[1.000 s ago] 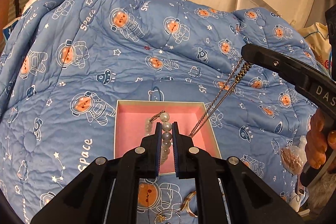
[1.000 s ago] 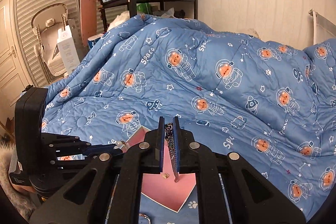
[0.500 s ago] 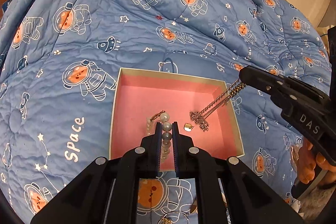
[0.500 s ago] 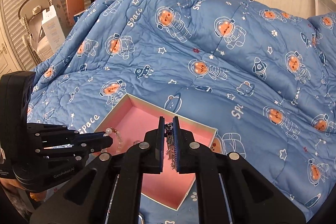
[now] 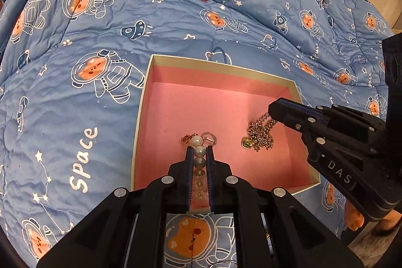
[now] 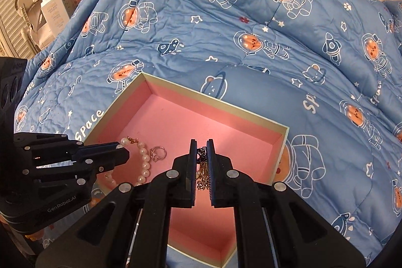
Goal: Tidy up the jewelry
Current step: 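Lower the bracelet and chain into the box and open both grippers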
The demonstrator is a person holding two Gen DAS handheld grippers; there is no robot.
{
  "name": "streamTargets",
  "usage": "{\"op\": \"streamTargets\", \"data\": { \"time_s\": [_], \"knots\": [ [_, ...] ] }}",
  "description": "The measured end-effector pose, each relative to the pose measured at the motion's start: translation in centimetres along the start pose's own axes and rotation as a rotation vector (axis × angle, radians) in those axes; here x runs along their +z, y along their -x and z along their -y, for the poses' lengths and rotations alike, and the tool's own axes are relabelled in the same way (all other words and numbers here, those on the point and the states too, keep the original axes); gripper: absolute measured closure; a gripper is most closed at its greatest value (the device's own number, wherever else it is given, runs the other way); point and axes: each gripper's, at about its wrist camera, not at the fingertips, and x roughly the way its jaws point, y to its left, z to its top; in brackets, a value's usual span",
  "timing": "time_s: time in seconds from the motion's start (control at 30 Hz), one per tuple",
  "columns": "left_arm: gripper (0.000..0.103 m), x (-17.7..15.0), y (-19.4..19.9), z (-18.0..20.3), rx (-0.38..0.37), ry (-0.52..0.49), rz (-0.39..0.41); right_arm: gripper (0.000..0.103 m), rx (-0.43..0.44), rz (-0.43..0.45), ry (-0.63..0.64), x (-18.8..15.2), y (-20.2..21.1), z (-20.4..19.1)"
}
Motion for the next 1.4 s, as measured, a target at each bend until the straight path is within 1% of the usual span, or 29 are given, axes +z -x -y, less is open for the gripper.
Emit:
{"op": "streamTargets", "data": {
  "time_s": [0.17, 0.27, 0.33, 0.4, 0.47, 0.53, 0.6, 0.63, 0.67, 0.7, 0.73, 0.77, 0.8, 0.83, 0.87, 0.9, 0.93, 1.0, 1.07, 1.1, 1.17, 1.27, 1.4],
  "knots": [
    [0.094, 0.1, -1.2, 0.2, 0.024, -0.033, -0.022, 0.095, -0.001, -0.028, 0.015, -0.3, -1.6, 0.0],
    [0.094, 0.1, -1.9, 0.6, 0.065, -0.072, -0.035, 0.095, -0.008, -0.036, 0.034, -0.3, -2.1, -0.2],
    [0.094, 0.1, -2.1, 1.0, 0.09, -0.103, -0.03, 0.095, -0.016, -0.046, 0.043, -0.3, -2.5, -0.2],
    [0.093, 0.0, -1.9, 1.1, 0.081, -0.108, -0.024, 0.095, -0.023, -0.045, 0.049, -0.3, -2.7, -0.1],
    [0.087, 0.0, -1.7, 1.2, 0.079, -0.112, -0.018, 0.095, -0.034, -0.043, 0.057, -0.2, -2.9, 0.0],
    [0.069, -0.1, -1.3, 1.4, 0.08, -0.118, -0.003, 0.094, -0.033, -0.039, 0.063, -0.2, -2.8, 0.1],
    [0.062, -0.1, -0.8, 1.5, 0.084, -0.123, 0.02, 0.087, -0.034, -0.041, 0.075, -0.2, -2.7, 0.0],
    [0.061, -0.1, -0.5, 1.6, 0.085, -0.125, 0.03, 0.073, -0.038, -0.037, 0.079, -0.3, -2.7, 0.0],
    [0.06, 0.0, -0.3, 1.7, 0.086, -0.126, 0.037, 0.055, -0.04, -0.026, 0.08, -0.3, -2.5, 0.0],
    [0.057, 0.0, 0.1, 1.7, 0.088, -0.126, 0.047, 0.049, -0.038, -0.008, 0.077, -0.3, -2.2, 0.1],
    [0.053, -0.1, 0.5, 1.8, 0.089, -0.128, 0.059, 0.047, -0.036, 0.018, 0.072, -0.2, -1.8, 0.2],
    [0.05, -0.2, 1.0, 1.9, 0.088, -0.132, 0.076, 0.047, -0.035, 0.035, 0.07, -0.2, -1.4, 0.2],
    [0.043, -0.3, 1.6, 1.9, 0.093, -0.137, 0.094, 0.047, -0.031, 0.044, 0.066, -0.1, -1.2, 0.3],
    [0.034, -0.5, 2.3, 1.9, 0.105, -0.14, 0.117, 0.045, -0.024, 0.053, 0.064, -0.1, -0.9, 0.4],
    [0.029, -0.7, 2.9, 1.8, 0.118, -0.14, 0.143, 0.036, -0.021, 0.062, 0.065, -0.1, -0.7, 0.4],
    [0.02, -1.1, 3.6, 1.6, 0.13, -0.138, 0.17, 0.028, -0.028, 0.072, 0.069, -0.2, -0.4, 0.3],
    [0.013, -1.6, 4.1, 1.4, 0.139, -0.133, 0.191, 0.017, -0.046, 0.091, 0.075, -0.4, 0.0, 0.3],
    [0.01, -2.8, 4.9, 1.0, 0.15, -0.118, 0.218, 0.016, -0.081, 0.131, 0.087, -1.0, 0.8, 0.1],
    [0.009, -4.2, 5.4, 0.7, 0.151, -0.115, 0.223, 0.015, -0.101, 0.141, 0.081, -1.5, 1.4, 0.0],
    [0.007, -4.9, 5.6, 0.6, 0.157, -0.116, 0.222, 0.013, -0.11, 0.147, 0.069, -1.9, 1.9, 0.0],
    [0.007, -6.5, 5.7, 0.6, 0.164, -0.125, 0.224, 0.011, -0.103, 0.175, 0.05, -3.0, 3.1, -0.2],
    [0.007, -8.8, 5.9, 0.6, 0.179, -0.129, 0.22, 0.01, -0.123, 0.211, 0.043, -4.9, 4.9, -1.0],
    [0.007, -10.9, 6.1, 0.7, 0.167, -0.123, 0.216, 0.01, -0.115, 0.229, 0.019, -7.5, 6.6, -1.8]
  ]
}}
